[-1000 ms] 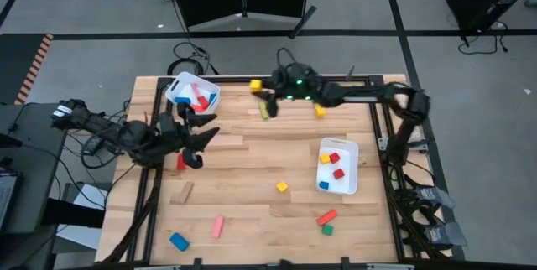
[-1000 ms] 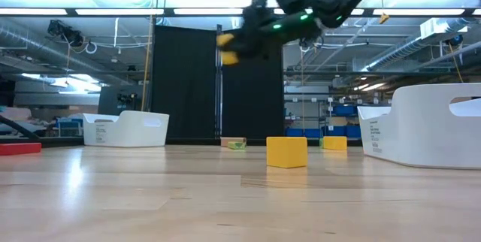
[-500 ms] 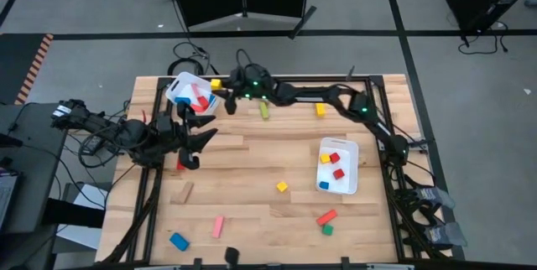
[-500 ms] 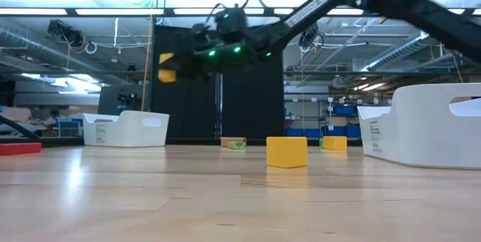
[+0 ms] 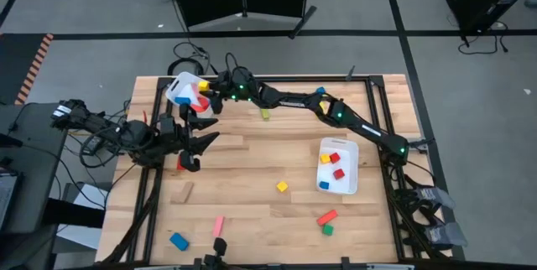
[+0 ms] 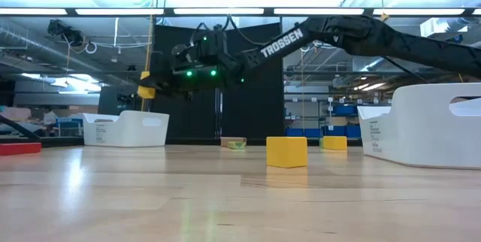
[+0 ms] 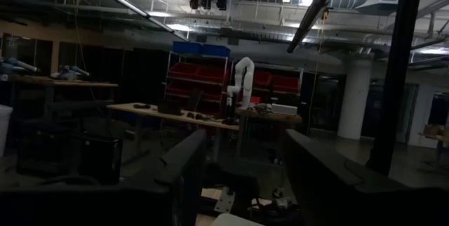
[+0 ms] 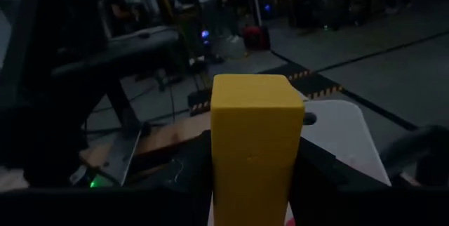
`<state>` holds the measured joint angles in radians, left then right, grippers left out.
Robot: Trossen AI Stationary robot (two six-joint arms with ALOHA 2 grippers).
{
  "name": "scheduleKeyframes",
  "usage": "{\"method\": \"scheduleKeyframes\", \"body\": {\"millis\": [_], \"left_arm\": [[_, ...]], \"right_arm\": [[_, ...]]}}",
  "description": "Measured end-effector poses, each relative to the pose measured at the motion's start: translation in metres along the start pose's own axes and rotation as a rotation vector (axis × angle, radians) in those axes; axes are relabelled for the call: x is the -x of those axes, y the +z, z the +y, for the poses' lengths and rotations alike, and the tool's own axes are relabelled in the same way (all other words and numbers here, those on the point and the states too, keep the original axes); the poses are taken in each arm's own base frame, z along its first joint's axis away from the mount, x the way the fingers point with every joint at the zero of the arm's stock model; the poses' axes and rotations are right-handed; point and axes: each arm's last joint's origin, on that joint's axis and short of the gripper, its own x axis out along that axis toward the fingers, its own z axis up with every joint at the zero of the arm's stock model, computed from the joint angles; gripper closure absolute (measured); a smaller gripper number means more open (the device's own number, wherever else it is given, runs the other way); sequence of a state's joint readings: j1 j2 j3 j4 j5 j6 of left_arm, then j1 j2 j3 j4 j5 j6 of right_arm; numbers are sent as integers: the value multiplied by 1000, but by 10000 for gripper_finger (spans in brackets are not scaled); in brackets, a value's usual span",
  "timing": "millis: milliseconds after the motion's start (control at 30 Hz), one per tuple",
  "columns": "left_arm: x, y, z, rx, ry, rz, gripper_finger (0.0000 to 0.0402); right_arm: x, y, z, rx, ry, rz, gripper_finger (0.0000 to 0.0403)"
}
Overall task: Sort blocks by size
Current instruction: Put the right yellow rectangular block into the top white bin, then put the bottom brown rectangular block into the top white bin
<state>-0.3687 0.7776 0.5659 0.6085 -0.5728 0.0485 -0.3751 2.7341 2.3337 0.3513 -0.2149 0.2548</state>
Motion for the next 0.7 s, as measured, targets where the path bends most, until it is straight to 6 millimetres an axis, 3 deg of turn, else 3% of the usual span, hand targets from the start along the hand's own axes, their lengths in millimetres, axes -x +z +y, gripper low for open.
{"method": "scheduleKeyframes", "body": {"millis": [133,300,400,533,700], "left_arm": [[0,0,0,0,0,1,206],[0,0,0,0,0,1,206],[0,0,0,0,0,2,206],[0,0,0,0,0,2,206],[0,0,0,0,0,2,206]], "right_arm": [[-1,-6,-3,-6,-14,10,242],[-1,-3,-1,26,-3,-17,141],[-1,-4,-3,25,9,-9,109],[1,5,-3,37,53,-45,110],[9,44,11,64,91,-124,169]]}}
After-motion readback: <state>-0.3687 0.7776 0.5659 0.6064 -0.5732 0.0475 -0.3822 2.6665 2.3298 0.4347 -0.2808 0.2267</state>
